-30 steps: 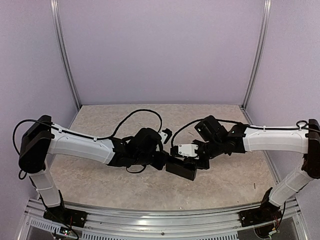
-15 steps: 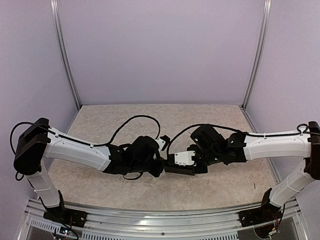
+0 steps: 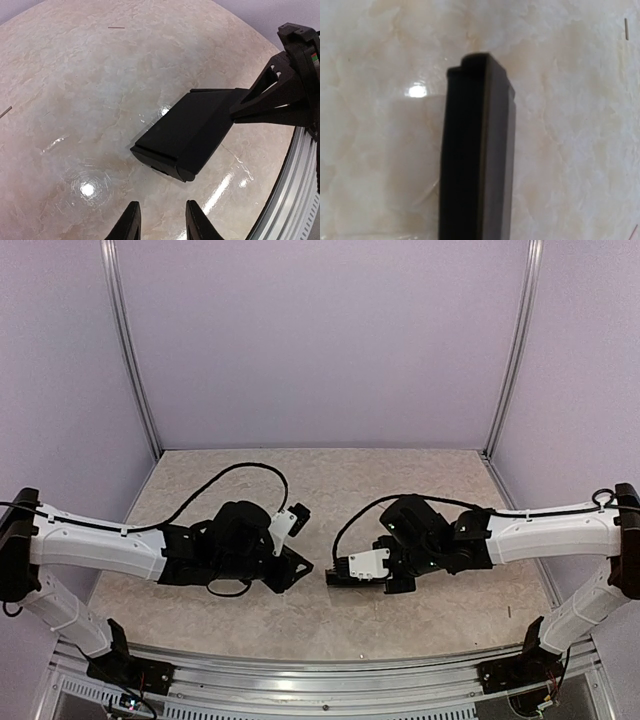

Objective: Fold the paper box

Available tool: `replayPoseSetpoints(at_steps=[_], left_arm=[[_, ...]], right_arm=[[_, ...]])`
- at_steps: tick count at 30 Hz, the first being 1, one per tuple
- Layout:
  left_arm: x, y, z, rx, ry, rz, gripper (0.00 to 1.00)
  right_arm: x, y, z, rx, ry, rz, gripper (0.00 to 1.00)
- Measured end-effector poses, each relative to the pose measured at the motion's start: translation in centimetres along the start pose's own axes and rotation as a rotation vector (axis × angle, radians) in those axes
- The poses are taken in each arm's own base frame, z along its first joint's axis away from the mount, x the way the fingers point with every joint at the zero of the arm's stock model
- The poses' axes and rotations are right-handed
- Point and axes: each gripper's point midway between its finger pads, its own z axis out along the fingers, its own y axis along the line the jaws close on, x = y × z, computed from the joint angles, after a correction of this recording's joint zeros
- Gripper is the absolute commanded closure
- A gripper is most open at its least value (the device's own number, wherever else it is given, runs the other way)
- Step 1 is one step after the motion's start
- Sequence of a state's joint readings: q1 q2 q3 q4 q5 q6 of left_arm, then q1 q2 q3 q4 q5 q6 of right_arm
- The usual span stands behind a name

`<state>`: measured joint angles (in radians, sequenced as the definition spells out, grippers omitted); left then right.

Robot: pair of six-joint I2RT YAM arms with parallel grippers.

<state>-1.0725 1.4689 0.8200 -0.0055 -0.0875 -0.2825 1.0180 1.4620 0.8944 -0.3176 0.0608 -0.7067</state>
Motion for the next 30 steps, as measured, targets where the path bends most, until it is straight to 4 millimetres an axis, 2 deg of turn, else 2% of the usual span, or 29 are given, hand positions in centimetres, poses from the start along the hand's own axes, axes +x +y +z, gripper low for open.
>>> replayPoseSetpoints(at_steps=[2, 4, 7, 8, 9, 10, 11, 13, 16, 19, 22, 25, 30], left_arm=[[-0.9, 0.3, -0.3, 0.022, -0.031, -0.019, 0.69], [-0.8, 0.7, -0.3, 0.037, -0.039, -0.034, 0.69], [0.4, 1.3, -0.1, 0.042, -0.016, -0.047, 0.69], [0.7, 1.4, 0.0, 0.043, -0.007, -0.05, 0.69], [0.9, 1.4, 0.0, 0.045, -0.002, -0.053, 0.69], [1.0, 1.5, 0.1, 0.047, 0.001, -0.056, 0.69], [1.0, 1.5, 0.2, 0.05, 0.002, -0.06, 0.69], [1.0, 1.6, 0.4, 0.052, 0.001, -0.071, 0.68], [1.2, 1.7, 1.0, 0.061, 0.006, -0.085, 0.66], [1.7, 1.5, 2.2, 0.082, 0.04, -0.093, 0.65], [1.7, 1.0, 3.5, 0.107, 0.064, -0.094, 0.65], [1.2, 0.2, 4.8, 0.141, 0.082, -0.096, 0.65], [0.5, -1.1, 6.1, 0.205, 0.108, -0.098, 0.65]], right_arm=[[-0.1, 0.1, 0.0, -0.003, -0.002, -0.004, 0.95], [-0.1, 0.2, 0.0, -0.007, -0.005, -0.005, 0.93], [0.2, 0.9, 0.2, -0.028, -0.005, -0.007, 0.71], [0.2, 1.4, 0.3, -0.043, -0.007, -0.008, 0.59], [0.3, 2.1, 0.3, -0.066, -0.007, -0.016, 0.4], [0.4, 2.7, 0.4, -0.087, -0.006, -0.013, 0.08], [0.4, 3.6, 0.3, -0.117, -0.007, -0.024, 0.01], [0.7, 4.9, 0.1, -0.164, 0.0, -0.035, 0.0], [0.8, 5.2, -1.4, -0.185, -0.003, -0.04, 0.0], [0.9, 3.4, -3.1, -0.154, -0.036, 0.003, 0.0], [1.6, 1.3, -4.0, -0.118, -0.069, 0.06, 0.0], [2.5, 0.5, -3.7, -0.118, -0.089, 0.082, 0.0], [5.0, 1.7, -1.0, -0.241, -0.076, 0.129, 0.0]])
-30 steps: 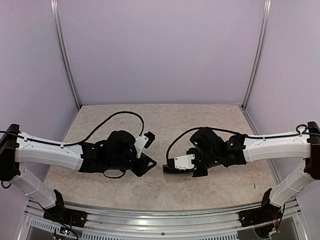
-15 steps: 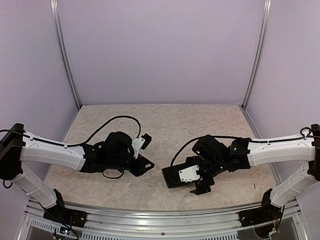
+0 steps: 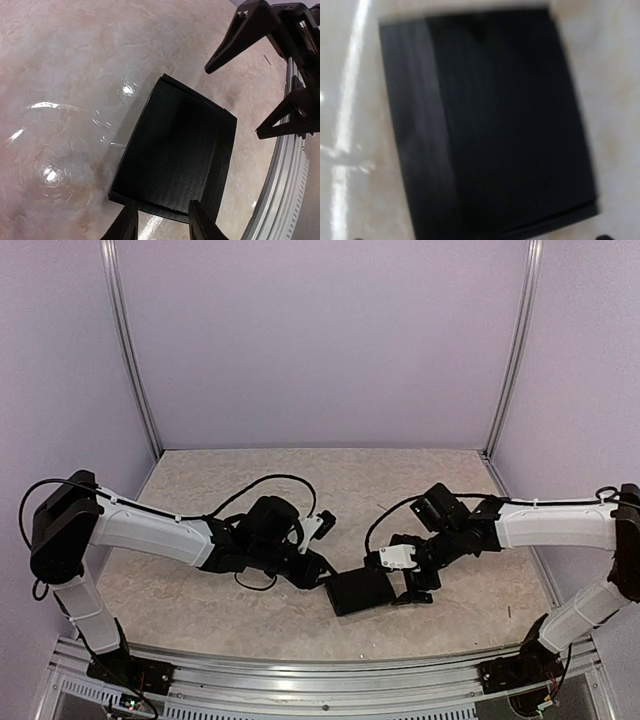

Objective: Fold the paper box

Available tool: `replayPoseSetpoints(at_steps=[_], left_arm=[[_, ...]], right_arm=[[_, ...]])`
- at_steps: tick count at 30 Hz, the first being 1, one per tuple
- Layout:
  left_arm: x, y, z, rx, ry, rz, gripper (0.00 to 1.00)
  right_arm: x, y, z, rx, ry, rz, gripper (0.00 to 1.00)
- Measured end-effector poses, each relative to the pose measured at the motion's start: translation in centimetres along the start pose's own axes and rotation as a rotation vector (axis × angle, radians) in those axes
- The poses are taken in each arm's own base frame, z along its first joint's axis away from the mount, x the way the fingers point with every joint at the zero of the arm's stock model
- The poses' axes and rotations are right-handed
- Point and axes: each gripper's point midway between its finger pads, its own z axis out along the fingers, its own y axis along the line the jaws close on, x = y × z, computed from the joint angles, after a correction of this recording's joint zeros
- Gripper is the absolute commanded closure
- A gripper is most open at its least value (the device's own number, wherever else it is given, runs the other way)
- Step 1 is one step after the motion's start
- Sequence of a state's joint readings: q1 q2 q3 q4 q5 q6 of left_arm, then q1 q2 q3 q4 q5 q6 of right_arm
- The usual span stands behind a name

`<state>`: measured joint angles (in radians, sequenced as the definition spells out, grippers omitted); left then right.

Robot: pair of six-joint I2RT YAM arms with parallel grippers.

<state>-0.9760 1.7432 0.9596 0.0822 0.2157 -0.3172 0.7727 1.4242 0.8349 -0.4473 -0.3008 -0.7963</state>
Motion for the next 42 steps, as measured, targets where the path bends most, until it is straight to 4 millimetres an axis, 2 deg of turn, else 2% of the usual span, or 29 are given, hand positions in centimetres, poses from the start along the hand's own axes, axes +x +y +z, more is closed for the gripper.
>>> replayPoseSetpoints(at_steps=[2, 5, 11, 17, 21, 23, 32, 42], left_arm=[[0.3, -0.5, 0.1, 0.022, 0.016, 0.005, 0.65], [1.1, -1.4, 0.2, 0.042, 0.051, 0.033, 0.67], [2.7, -3.3, 0.9, 0.069, 0.13, 0.096, 0.78], [5.2, -2.4, 1.9, 0.023, 0.218, 0.113, 0.8], [5.5, -2.0, 1.9, 0.003, 0.233, 0.12, 0.81], [5.5, -2.0, 2.0, 0.003, 0.235, 0.126, 0.8], [5.9, -2.4, 2.2, 0.009, 0.256, 0.154, 0.76], [6.4, -2.3, 2.5, -0.018, 0.289, 0.174, 0.75]], right_arm=[[1.5, 0.1, 1.1, -0.05, 0.018, 0.027, 0.0], [2.7, 0.3, 1.8, -0.088, 0.029, 0.028, 0.0], [1.4, 0.1, 2.3, -0.15, -0.008, -0.014, 0.03], [0.6, -0.5, 1.7, -0.187, -0.026, -0.023, 0.06], [0.2, -2.4, 1.1, -0.163, -0.039, -0.017, 0.06], [0.1, -2.6, 1.3, -0.165, -0.04, -0.022, 0.06], [1.7, -1.7, 3.7, -0.253, -0.003, -0.007, 0.05], [1.8, -1.7, 3.9, -0.263, -0.001, -0.02, 0.05]])
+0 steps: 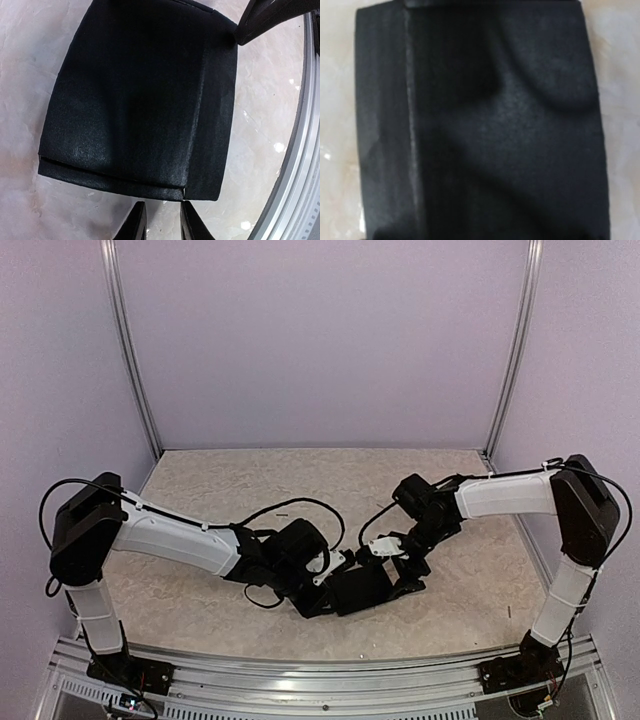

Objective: Fold the paper box

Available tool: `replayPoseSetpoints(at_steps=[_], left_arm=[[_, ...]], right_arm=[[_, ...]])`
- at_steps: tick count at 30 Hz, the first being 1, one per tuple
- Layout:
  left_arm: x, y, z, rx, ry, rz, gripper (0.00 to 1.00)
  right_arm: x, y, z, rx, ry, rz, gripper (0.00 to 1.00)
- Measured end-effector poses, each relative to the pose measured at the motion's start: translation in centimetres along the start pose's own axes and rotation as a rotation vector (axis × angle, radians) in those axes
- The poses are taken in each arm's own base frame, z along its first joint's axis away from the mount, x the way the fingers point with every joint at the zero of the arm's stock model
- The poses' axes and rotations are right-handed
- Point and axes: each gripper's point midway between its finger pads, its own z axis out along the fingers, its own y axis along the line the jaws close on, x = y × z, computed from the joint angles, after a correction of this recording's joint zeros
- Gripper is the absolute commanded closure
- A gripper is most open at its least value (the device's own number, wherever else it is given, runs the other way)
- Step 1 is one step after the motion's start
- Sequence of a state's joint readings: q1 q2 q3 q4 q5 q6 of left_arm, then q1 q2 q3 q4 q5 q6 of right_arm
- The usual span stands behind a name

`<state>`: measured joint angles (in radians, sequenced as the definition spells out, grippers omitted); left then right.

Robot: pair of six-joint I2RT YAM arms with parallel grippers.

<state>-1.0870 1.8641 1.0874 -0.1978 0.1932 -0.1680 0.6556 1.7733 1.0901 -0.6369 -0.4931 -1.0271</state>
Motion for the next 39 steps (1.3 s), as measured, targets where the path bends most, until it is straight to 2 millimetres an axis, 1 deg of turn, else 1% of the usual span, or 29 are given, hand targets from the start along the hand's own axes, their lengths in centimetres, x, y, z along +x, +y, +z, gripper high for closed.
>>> replayPoseSetpoints(at_steps=[2, 4, 6, 10, 14, 16, 18, 20, 25, 29, 34, 39], left_arm=[[0.2, 0.3, -0.1, -0.012, 0.007, 0.004, 0.73], [0.3, 0.6, -0.4, -0.019, 0.011, 0.002, 0.71], [0.0, 1.1, -1.1, -0.026, -0.001, -0.008, 0.69], [-2.2, 3.1, -3.1, -0.032, -0.075, -0.054, 0.69], [-3.7, 4.7, -3.6, 0.004, -0.12, -0.092, 0.69], [-4.4, 4.6, -3.4, 0.037, -0.128, -0.094, 0.69], [-5.0, 4.0, -2.7, 0.077, -0.128, -0.088, 0.69], [-5.2, 3.6, -2.0, 0.111, -0.122, -0.085, 0.69], [-4.2, 3.4, -0.1, 0.155, -0.082, -0.094, 0.7], [-4.6, 3.3, 0.3, 0.166, -0.083, -0.094, 0.71], [-4.5, 3.3, 0.7, 0.182, -0.082, -0.095, 0.71], [-4.6, 3.5, 1.1, 0.206, -0.091, -0.097, 0.74]], right_arm=[[-0.1, -0.1, -0.2, -0.002, 0.002, 0.0, 0.01], [-0.3, -0.2, -0.4, 0.001, 0.003, -0.003, 0.0], [-0.6, -0.6, -0.7, 0.009, 0.002, -0.01, 0.0], [-1.0, -1.3, -1.1, 0.029, 0.006, -0.032, 0.0], [-0.9, -1.7, -0.7, 0.009, 0.017, -0.041, 0.0], [-0.6, -1.7, 0.0, -0.011, 0.026, -0.038, 0.0], [-0.1, -1.2, 0.5, -0.041, 0.038, -0.028, 0.0], [0.3, -0.8, 0.7, -0.06, 0.048, -0.025, 0.0], [0.7, -0.2, 1.1, -0.094, 0.059, -0.014, 0.0], [0.8, -0.1, 1.2, -0.105, 0.061, -0.005, 0.0], [0.7, 0.4, 1.0, -0.127, 0.059, 0.017, 0.0], [0.9, 0.7, 1.1, -0.136, 0.059, 0.023, 0.0]])
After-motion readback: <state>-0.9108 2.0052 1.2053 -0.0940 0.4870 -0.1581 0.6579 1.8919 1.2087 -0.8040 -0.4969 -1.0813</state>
